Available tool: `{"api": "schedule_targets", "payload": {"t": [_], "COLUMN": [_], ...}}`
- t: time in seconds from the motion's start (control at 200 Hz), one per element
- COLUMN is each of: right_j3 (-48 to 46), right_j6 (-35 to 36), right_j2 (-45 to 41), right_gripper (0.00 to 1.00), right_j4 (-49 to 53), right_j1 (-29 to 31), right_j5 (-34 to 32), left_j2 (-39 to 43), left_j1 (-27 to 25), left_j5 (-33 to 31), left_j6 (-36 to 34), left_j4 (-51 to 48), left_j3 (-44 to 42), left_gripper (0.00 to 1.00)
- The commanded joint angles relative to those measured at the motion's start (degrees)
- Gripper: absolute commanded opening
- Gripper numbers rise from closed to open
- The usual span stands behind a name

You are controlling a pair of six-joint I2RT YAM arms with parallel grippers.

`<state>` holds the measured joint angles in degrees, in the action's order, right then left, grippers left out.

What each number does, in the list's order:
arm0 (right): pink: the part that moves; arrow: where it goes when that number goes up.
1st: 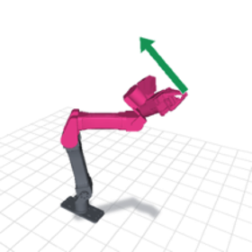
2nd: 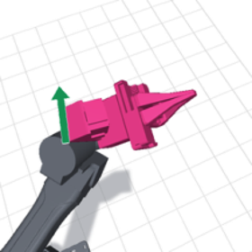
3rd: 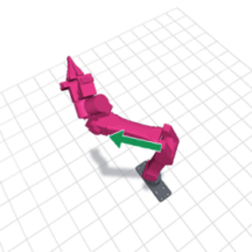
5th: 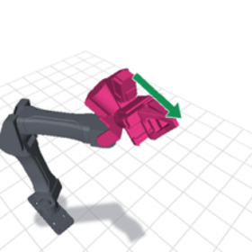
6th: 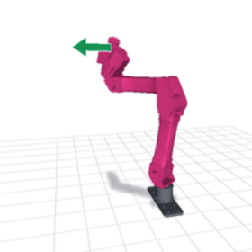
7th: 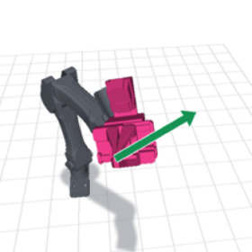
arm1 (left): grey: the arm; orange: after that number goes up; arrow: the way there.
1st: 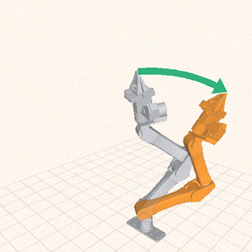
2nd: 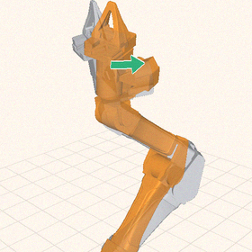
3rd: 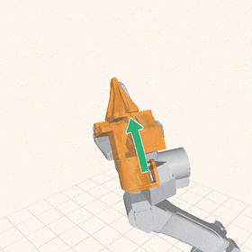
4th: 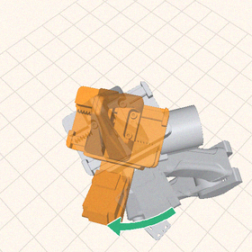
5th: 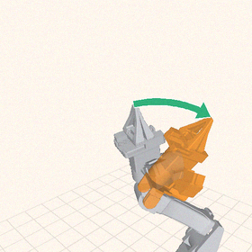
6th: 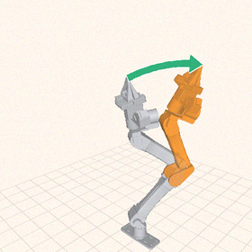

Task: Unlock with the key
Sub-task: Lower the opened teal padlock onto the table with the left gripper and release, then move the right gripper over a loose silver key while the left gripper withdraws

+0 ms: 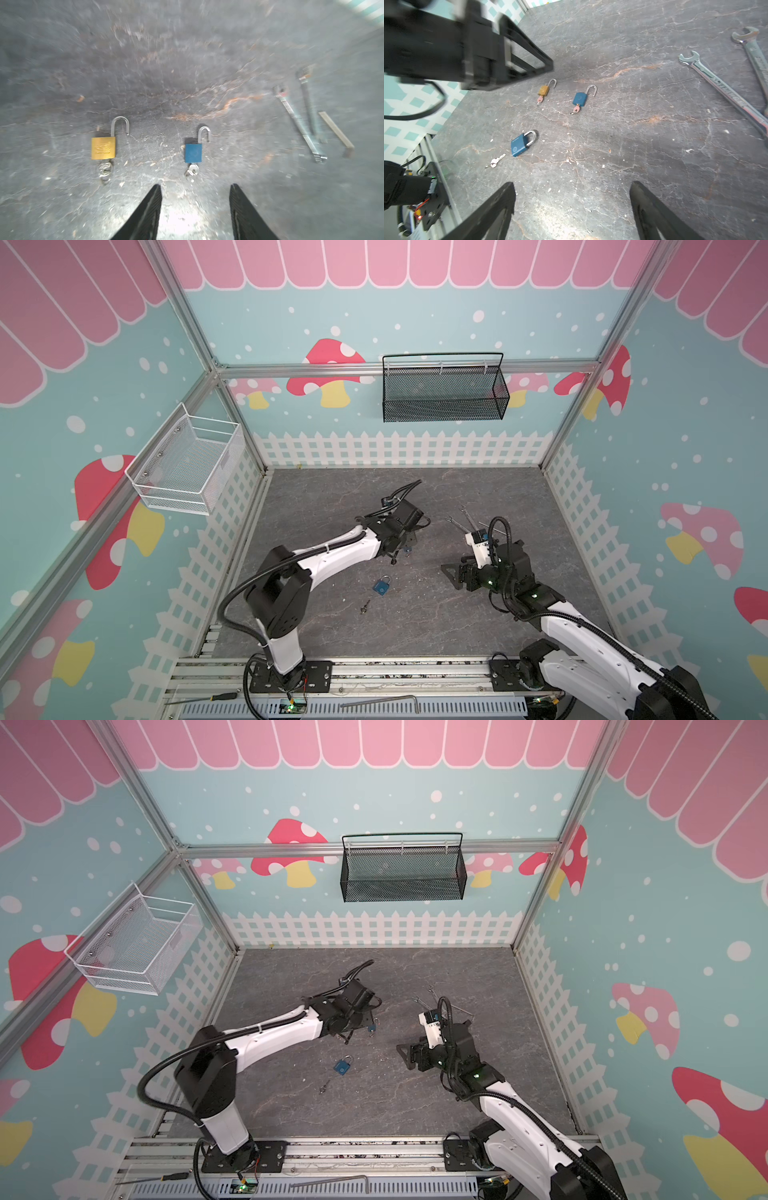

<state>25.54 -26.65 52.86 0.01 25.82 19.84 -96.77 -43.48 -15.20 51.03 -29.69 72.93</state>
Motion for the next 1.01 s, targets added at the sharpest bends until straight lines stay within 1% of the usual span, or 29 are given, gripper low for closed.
{"api": "schedule_targets", "payload": {"t": [0.0, 0.14, 0.24, 0.295, 0.415, 0.465, 0.6, 0.615, 0.66, 0.775, 0.866, 1.001], "right_j3": [3.3, 6.9, 10.0, 11.3, 13.4, 14.4, 17.1, 17.5, 18.5, 21.7, 26.6, 31.8], "right_j6": [0.3, -0.8, -2.4, -4.2, -9.1, -10.8, -14.4, -15.0, -16.0, -18.7, -20.5, -21.5], "right_j2": [1.6, 3.9, 6.0, 7.4, 11.4, 13.4, 17.5, 18.0, 19.3, 23.3, 28.5, 35.0], "right_gripper": [0.88, 0.87, 0.87, 0.87, 0.85, 0.84, 0.84, 0.84, 0.84, 0.84, 0.84, 0.83], "right_j4": [5.3, 9.2, 12.2, 13.1, 14.2, 14.4, 14.9, 15.0, 15.0, 16.1, 19.8, 22.1], "right_j1": [1.4, 4.9, 10.3, 13.9, 18.4, 21.1, 27.7, 28.7, 30.7, 34.6, 37.7, 41.2], "right_j5": [1.7, 0.3, -3.2, -5.2, -5.7, -6.5, -10.2, -10.8, -12.3, -15.1, -17.7, -20.8], "left_j2": [8.0, 18.2, 25.6, 29.8, 38.4, 41.9, 49.8, 50.5, 52.9, 57.9, 61.4, 65.6], "left_j1": [0.5, 0.5, 0.5, 0.5, 0.6, 0.7, 0.9, 0.9, 1.0, 1.2, 1.3, 1.3], "left_j5": [-1.1, -1.1, -0.7, -0.9, -0.9, -1.4, -2.7, -4.2, -4.8, -6.6, -7.5, -9.4], "left_j6": [1.1, 0.2, -0.3, -0.2, -0.2, -0.1, 0.5, 0.6, 0.8, 2.4, 3.6, 5.6], "left_j4": [3.2, 3.7, 3.6, 3.0, 1.2, -0.2, -5.1, -5.7, -6.9, -10.8, -13.3, -16.7], "left_j3": [-6.5, -14.1, -19.4, -22.1, -26.7, -28.2, -31.4, -31.6, -32.4, -34.0, -34.9, -36.2], "left_gripper": [0.53, 0.54, 0.54, 0.54, 0.54, 0.54, 0.55, 0.55, 0.55, 0.55, 0.55, 0.55]}}
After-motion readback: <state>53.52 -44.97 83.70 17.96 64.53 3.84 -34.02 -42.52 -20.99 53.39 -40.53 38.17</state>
